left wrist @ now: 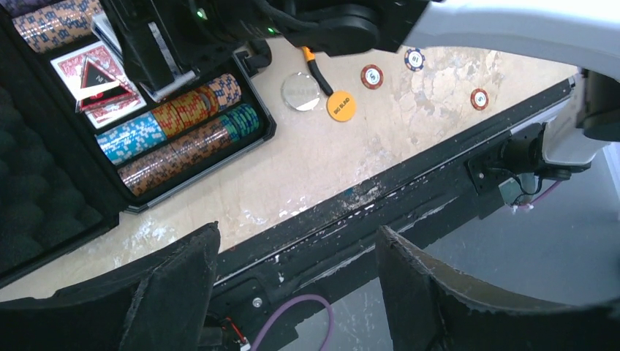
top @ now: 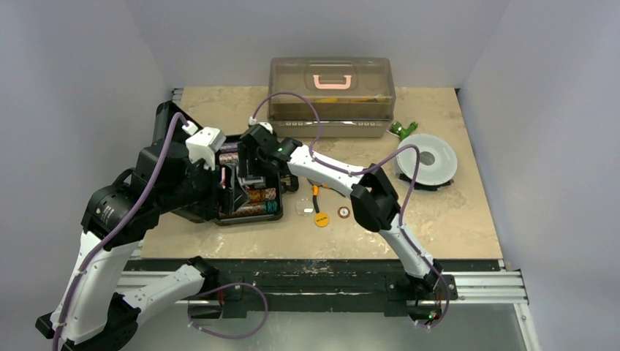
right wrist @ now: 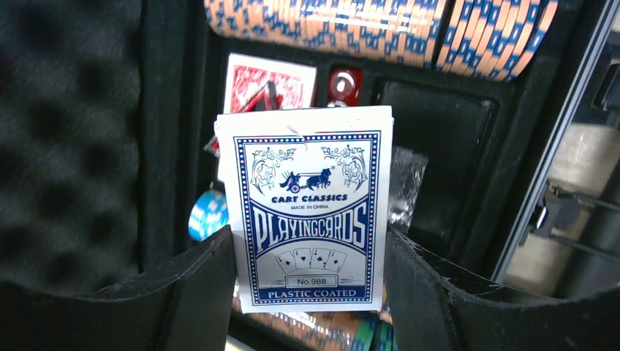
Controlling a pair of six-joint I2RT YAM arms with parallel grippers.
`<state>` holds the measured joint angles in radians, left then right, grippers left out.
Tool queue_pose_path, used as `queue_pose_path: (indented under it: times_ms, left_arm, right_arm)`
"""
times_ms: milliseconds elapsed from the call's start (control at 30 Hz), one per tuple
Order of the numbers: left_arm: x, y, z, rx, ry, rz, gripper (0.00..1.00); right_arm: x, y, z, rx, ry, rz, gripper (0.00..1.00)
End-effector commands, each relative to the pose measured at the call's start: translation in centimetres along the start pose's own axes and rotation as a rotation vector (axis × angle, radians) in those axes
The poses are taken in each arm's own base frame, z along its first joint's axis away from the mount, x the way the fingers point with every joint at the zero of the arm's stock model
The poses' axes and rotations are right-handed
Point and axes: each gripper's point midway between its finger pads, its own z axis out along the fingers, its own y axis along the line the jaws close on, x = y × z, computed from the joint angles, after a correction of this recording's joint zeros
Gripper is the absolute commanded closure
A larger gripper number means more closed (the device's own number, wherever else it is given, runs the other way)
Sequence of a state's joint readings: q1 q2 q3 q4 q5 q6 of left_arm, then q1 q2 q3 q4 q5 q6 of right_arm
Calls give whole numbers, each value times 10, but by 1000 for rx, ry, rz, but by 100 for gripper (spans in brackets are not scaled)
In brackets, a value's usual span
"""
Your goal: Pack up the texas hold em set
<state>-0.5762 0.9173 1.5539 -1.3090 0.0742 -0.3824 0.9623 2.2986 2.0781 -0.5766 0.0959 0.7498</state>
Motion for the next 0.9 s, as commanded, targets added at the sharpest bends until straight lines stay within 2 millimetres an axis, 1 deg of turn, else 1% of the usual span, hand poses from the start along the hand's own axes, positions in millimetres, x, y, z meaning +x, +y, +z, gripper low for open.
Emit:
queue_pose_path:
  times_ms: [0,167,267,433,533,567,767,867]
  left_arm:
    - [10,-2,-4,11,30,-28,25]
    - [18,1,-14,5,52,-6,25]
    - [23,4,-15,-3,62,7,25]
    - [22,3,-16,5,63,33,25]
    - [22,3,-16,9,67,43,25]
    - [22,3,-16,12,66,45,25]
    - [20,-1,-19,32,61,54,25]
    - [19,-1,-20,34,55,62,25]
  right_arm:
    - [-40,10,-1,21,-124,30,58]
    - [-44,-11,11,124,-163,-10,58]
    - [-40,-21,18,168,-160,-15,58]
    - [-35,-31,24,217,-164,9,58]
    - [-31,-42,27,263,-163,28,58]
    - [-30,-48,26,297,-166,37,58]
    - [-24,-54,31,321,-157,55,58]
    - [-17,-56,34,335,-142,60,59]
